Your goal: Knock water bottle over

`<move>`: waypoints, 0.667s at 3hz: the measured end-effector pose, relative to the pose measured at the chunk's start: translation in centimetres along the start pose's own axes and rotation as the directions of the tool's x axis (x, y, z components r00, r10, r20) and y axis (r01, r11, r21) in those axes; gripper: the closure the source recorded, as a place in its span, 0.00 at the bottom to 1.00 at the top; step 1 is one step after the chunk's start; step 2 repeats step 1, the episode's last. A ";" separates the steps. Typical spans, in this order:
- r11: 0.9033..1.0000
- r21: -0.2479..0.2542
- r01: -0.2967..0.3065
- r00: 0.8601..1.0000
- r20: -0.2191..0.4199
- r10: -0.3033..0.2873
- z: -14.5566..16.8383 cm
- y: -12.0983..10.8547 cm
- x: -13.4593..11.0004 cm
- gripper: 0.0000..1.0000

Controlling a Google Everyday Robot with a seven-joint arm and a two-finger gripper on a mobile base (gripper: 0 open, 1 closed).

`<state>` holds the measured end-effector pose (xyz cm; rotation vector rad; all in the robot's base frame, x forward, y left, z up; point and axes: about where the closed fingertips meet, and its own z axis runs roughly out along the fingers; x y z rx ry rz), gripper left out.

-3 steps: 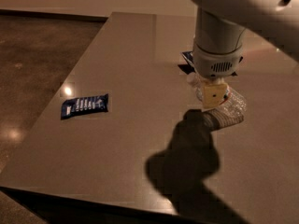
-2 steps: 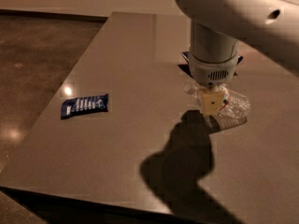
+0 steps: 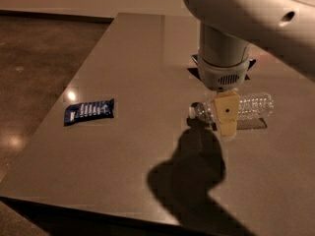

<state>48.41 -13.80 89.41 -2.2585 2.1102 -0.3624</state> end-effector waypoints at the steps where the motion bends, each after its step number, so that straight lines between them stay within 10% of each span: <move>1: 1.000 0.000 0.000 1.000 0.000 0.000 0.0 0.0 0.0 0.00; 2: 1.000 0.000 0.000 1.000 0.000 0.000 0.0 0.0 0.0 0.00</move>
Offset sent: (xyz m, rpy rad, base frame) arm 0.0000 0.0000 0.0000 0.0000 0.0000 0.0000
